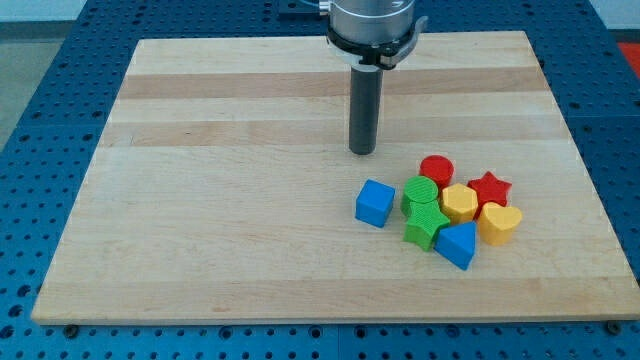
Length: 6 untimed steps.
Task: Separate the group of all blocks
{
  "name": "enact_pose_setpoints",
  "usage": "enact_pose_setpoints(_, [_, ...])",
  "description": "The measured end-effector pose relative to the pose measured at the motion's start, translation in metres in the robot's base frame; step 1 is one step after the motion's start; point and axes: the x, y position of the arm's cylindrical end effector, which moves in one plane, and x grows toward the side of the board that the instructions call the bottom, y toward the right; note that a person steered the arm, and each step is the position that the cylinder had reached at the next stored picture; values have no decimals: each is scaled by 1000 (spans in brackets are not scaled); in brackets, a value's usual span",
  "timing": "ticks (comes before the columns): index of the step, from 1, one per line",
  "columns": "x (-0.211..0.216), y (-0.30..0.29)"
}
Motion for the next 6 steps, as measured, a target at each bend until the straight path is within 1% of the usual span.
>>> enact_pose_setpoints(1, [0, 0])
enact_pose_setpoints(2, [-4, 27])
enact_pose_setpoints(3, [-18, 159])
enact_pose_setpoints(4, [58, 260])
enact_pose_setpoints(5, [120, 210])
enact_pose_setpoints(6, [93, 98])
